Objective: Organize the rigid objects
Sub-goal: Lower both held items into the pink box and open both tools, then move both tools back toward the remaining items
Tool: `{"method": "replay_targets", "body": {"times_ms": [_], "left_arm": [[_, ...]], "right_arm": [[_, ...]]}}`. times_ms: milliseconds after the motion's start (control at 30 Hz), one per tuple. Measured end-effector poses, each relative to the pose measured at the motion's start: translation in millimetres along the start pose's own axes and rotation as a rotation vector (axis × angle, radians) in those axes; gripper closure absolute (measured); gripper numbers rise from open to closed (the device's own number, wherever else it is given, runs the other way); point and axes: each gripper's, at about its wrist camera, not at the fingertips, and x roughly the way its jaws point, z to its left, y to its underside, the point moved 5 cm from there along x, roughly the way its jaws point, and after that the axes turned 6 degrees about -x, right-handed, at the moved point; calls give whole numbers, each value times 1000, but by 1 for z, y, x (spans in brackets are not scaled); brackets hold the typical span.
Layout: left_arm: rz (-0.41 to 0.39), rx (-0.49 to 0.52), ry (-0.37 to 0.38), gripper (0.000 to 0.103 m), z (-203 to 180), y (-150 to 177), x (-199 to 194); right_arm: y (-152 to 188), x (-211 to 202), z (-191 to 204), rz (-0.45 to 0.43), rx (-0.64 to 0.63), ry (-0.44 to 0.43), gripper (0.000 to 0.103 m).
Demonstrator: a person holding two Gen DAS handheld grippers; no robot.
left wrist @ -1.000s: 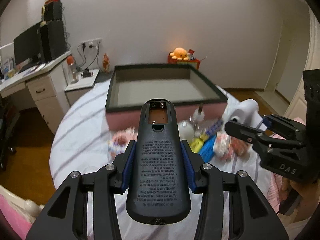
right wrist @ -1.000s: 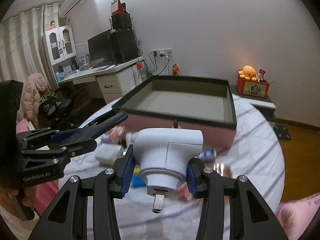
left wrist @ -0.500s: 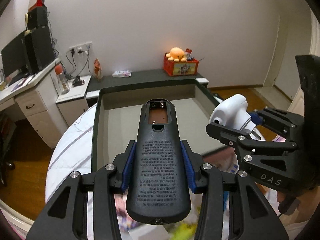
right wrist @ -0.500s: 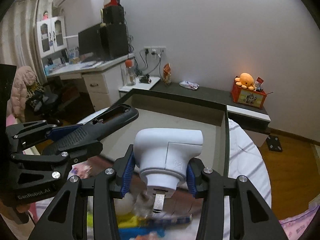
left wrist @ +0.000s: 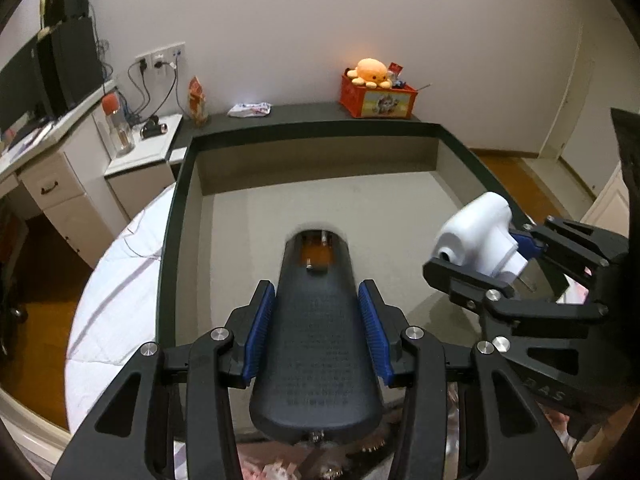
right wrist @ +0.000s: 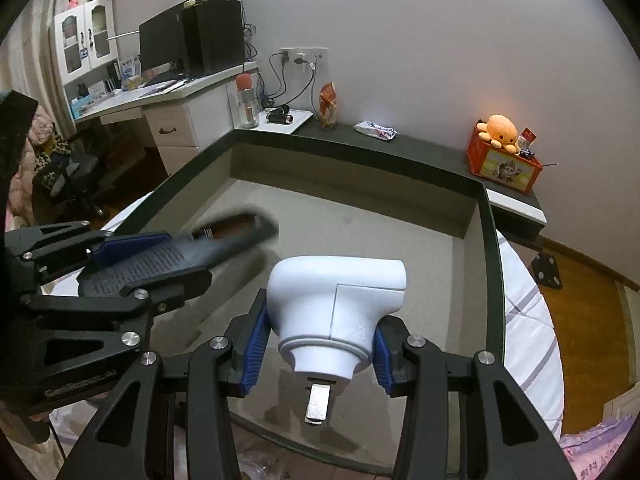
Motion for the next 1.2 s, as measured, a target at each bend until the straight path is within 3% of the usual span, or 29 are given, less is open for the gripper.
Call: {"method": "replay_targets", "body": {"times_ms": [67, 133, 300, 400, 500, 800, 900, 1200], "left_arm": [[3, -10, -2, 56, 0, 0, 3], [12, -19, -5, 47, 1, 0, 5], [-3, -24, -57, 17, 4, 2, -6], [-38, -47, -73, 7, 8, 1, -26], [-83, -61, -90, 2, 11, 3, -52], [-188, -67, -113, 0, 4, 42, -134], [-223, -64, -87, 0, -1, 57, -162], [-267, -54, -108, 0, -6, 110, -220]], "right_arm": [[1, 0, 0, 8, 8, -5, 56], [3, -1, 0, 8, 15, -14, 55], [-1, -16, -5, -17, 29, 18, 39], [-2, -33, -6, -46, 33, 32, 22], [-1, -53, -3, -72, 36, 38, 21], [25, -136, 14, -198, 46, 63, 15], [37, -163, 22, -244, 47, 81, 0], [77, -219, 41, -304, 58, 99, 0]]}}
